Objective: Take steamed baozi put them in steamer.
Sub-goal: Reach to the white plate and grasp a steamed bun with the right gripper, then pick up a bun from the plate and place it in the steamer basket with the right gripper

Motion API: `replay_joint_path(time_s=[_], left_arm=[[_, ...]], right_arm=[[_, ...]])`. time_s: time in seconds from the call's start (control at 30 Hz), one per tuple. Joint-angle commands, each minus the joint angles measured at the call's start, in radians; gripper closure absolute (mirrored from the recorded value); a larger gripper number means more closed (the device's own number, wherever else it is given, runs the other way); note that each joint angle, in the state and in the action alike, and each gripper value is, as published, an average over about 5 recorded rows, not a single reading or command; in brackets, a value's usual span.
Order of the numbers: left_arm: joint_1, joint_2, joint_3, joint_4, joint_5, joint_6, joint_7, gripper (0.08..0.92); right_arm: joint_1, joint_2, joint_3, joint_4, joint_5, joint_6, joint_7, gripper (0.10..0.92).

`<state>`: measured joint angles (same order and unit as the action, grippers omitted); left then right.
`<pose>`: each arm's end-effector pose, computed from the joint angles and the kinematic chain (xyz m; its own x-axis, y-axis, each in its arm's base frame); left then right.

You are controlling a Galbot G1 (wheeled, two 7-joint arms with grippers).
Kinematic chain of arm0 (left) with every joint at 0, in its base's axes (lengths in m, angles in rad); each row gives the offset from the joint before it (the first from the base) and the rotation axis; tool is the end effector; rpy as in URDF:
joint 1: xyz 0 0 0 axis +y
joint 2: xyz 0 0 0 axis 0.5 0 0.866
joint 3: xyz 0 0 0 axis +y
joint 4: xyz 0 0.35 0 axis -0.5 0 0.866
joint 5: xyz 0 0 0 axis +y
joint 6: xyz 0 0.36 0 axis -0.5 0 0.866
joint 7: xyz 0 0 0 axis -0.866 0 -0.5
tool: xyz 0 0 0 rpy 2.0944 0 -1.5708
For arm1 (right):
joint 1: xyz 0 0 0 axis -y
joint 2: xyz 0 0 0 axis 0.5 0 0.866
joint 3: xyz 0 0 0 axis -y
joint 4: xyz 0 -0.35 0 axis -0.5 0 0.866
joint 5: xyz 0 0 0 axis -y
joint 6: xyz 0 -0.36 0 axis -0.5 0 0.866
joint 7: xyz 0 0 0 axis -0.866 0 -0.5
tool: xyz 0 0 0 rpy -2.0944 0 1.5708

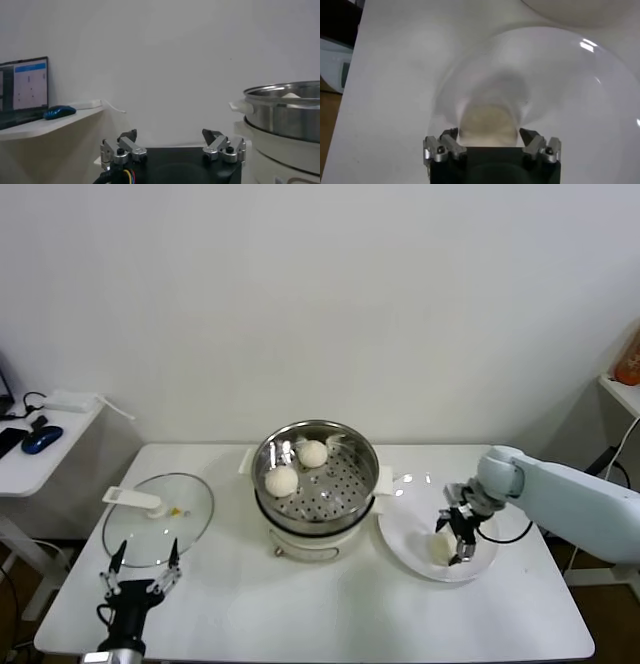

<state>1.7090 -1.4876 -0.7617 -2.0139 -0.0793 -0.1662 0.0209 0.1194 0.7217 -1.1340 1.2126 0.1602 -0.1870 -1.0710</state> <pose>0.1334 0.0927 -0.3430 -0.9901 -0.1375 0.0277 -0.1327 0.9824 0.1314 0.5096 -0.1356 -0.2498 0.0269 -0.1645 0.9860 -0.9941 -0.1084 0.0091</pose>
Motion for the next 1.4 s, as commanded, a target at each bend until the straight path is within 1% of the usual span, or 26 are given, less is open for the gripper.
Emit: replay_joint_path(time_s=[0.03, 0.17, 0.27, 0.43, 0.63, 0.9, 1.13, 1.3, 1.4], left_arm=[[-0.003, -0.001, -0.001, 0.001, -0.001, 0.002, -0.001, 0.177], [-0.006, 0.000, -0.002, 0.002, -0.002, 0.003, -0.002, 0.177], [-0.007, 0.001, -0.002, 0.003, -0.003, 0.003, -0.001, 0.177], [-0.010, 0.001, 0.000, 0.003, -0.003, 0.004, -0.001, 0.177], [-0.019, 0.001, 0.002, 0.005, -0.006, 0.004, 0.000, 0.177], [-0.032, 0.007, -0.002, 0.003, -0.020, 0.005, 0.006, 0.177], [-0.037, 0.005, 0.003, 0.000, -0.003, 0.015, 0.005, 0.177], [-0.032, 0.005, 0.000, -0.005, 0.005, 0.014, 0.006, 0.177], [-0.031, 0.003, -0.001, -0.008, 0.006, 0.015, 0.005, 0.177]], right_arm=[[-0.007, 0.002, 0.005, 0.000, -0.005, -0.001, -0.005, 0.310], [-0.006, -0.001, 0.007, 0.005, -0.004, 0.000, -0.005, 0.376], [0.002, -0.005, 0.007, 0.011, -0.003, 0.001, -0.005, 0.387], [0.051, -0.025, 0.000, 0.052, -0.007, 0.018, -0.011, 0.380], [0.216, -0.066, -0.063, 0.192, -0.044, 0.093, -0.050, 0.375], [0.497, -0.101, -0.180, 0.410, -0.111, 0.282, -0.097, 0.366], [0.645, -0.046, -0.185, 0.495, -0.153, 0.400, -0.093, 0.351], [0.684, 0.037, -0.165, 0.519, -0.173, 0.452, -0.085, 0.351], [0.682, 0.103, -0.144, 0.514, -0.209, 0.485, -0.079, 0.349]])
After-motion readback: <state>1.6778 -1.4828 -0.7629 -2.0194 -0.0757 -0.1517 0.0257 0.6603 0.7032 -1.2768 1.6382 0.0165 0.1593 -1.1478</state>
